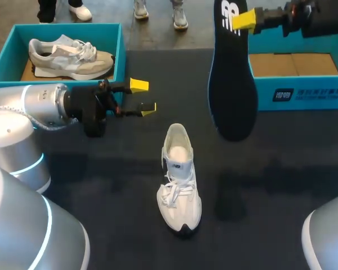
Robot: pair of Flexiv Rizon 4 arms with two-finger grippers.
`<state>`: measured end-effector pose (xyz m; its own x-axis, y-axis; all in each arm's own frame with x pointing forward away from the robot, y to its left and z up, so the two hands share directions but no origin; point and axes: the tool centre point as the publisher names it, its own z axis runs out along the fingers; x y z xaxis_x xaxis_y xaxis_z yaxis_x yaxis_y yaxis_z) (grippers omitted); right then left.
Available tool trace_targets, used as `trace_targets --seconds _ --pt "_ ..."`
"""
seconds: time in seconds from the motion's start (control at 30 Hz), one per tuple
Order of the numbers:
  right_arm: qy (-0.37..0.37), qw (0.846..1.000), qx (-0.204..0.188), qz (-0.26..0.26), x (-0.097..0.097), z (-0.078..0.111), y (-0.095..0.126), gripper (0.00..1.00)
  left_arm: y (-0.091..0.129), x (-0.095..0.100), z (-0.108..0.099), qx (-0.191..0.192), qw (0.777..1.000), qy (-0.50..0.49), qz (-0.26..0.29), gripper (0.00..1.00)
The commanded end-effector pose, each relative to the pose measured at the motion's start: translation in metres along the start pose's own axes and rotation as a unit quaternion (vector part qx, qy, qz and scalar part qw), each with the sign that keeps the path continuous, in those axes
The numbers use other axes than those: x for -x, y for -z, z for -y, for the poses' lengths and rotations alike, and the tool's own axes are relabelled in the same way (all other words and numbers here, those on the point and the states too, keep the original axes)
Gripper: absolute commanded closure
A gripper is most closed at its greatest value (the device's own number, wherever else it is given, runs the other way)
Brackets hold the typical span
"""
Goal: Take the shoe out of the shoebox, open the shoe tongue, remove and reinsert the insole, then place the shoe into the shoebox
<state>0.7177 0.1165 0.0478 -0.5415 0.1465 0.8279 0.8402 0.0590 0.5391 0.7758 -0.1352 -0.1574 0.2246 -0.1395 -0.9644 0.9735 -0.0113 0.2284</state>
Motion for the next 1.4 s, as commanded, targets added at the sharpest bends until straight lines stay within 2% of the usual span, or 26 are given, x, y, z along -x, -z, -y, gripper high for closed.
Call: trace_targets --seconds 0.03,0.13,0.27,0.53,0.7,1.2,1.4 --pt "-0.020 0.999 -0.041 -0.003 0.031 -0.020 -0.010 1.00 -0.003 0.002 0.000 -0.007 1.000 -0.009 0.001 0.00" --pt "-0.047 0.997 -0.057 -0.003 0.056 -0.022 -0.016 1.00 -0.004 0.008 0.001 -0.012 1.000 -0.017 -0.001 0.00" --pt "-0.066 0.997 -0.050 -0.013 0.078 -0.022 -0.020 1.00 -0.005 0.016 0.001 -0.012 1.000 -0.022 -0.003 0.00" --pt "-0.109 0.991 -0.072 0.005 0.105 -0.021 -0.025 1.00 -0.014 0.026 0.000 -0.019 0.999 -0.029 -0.004 0.00" --pt "-0.120 0.990 -0.069 0.011 0.111 -0.021 -0.027 1.00 -0.023 0.032 0.000 -0.020 0.999 -0.033 -0.003 0.00" --pt "-0.120 0.990 -0.069 0.011 0.111 -0.021 -0.027 1.00 -0.023 0.032 0.000 -0.020 0.999 -0.033 -0.003 0.00" --pt "-0.146 0.987 -0.072 0.002 0.140 -0.028 -0.047 1.00 -0.027 0.035 -0.002 -0.011 0.999 -0.035 -0.006 0.00"
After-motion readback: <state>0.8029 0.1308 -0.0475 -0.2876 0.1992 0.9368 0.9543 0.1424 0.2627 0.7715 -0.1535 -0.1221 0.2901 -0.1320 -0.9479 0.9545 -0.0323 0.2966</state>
